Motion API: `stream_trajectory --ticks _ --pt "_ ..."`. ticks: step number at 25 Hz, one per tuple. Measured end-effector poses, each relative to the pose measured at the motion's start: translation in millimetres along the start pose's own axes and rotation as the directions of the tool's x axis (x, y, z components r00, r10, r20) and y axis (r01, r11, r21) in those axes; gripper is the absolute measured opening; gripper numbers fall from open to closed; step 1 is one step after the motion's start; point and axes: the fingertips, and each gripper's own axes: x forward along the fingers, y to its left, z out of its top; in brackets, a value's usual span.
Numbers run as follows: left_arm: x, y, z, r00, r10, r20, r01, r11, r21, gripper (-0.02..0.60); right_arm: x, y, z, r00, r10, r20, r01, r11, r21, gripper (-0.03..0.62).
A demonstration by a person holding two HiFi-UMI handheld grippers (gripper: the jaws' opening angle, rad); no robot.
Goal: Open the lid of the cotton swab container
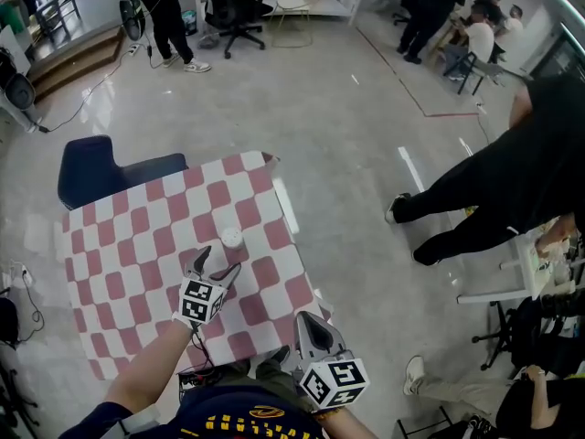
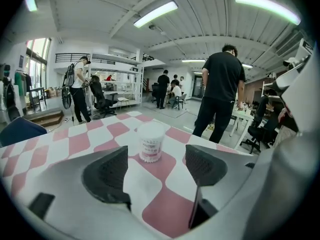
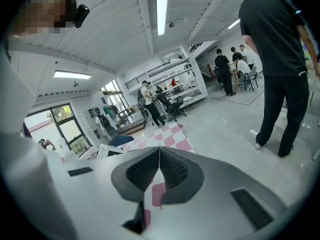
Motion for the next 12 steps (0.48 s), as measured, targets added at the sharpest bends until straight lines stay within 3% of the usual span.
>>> stream_trajectory --ticks 12 --pt "24.4 11.9 -2.1 1.0 0.03 -0.008 -0.03 1.0 -0.003 0.341 3.5 -1.6 -16.4 0.999 -0.013 -0.043 0.014 1.0 0.019 0.012"
